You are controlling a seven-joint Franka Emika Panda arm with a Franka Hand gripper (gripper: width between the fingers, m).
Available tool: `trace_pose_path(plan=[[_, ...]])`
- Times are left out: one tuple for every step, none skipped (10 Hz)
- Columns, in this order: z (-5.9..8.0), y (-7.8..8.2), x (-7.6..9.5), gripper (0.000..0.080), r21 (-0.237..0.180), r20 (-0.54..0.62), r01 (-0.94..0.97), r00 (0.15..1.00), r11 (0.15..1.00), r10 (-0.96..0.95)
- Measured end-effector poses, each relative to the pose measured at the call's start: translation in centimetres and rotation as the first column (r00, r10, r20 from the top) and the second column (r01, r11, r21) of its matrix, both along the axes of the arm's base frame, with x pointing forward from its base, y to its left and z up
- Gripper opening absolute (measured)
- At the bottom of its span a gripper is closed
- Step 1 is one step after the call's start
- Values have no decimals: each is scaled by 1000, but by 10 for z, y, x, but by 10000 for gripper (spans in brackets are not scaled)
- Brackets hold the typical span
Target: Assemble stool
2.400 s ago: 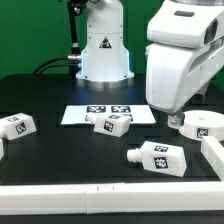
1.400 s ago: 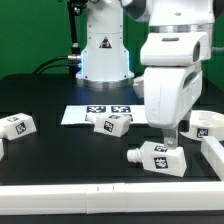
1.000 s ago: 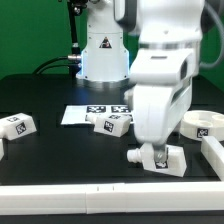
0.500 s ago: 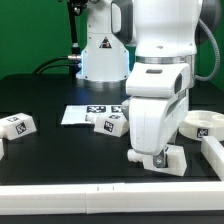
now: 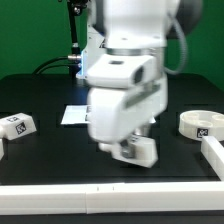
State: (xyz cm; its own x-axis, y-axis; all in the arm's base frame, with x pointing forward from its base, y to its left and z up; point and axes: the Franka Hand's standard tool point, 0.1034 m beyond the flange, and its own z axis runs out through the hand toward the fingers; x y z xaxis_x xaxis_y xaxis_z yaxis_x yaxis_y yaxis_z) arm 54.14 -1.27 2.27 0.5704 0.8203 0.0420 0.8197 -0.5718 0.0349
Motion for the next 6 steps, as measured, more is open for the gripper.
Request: trace_pose_path(plan=[[0,-11,-2,330,1,-31,2,1000,1000,-2],[-1,-8,-1,330,3,-27,4,1000,1000,-4],[-1,-8,-2,330,3,-29,3,1000,1000,-3],[-1,-9,-2,330,2,-29,5,1000,1000,-5],[-3,-15,-5,330,5,-33,20,999,1000,-20],[-4,-35,-12,330,4,-41,45,998,999,-44]])
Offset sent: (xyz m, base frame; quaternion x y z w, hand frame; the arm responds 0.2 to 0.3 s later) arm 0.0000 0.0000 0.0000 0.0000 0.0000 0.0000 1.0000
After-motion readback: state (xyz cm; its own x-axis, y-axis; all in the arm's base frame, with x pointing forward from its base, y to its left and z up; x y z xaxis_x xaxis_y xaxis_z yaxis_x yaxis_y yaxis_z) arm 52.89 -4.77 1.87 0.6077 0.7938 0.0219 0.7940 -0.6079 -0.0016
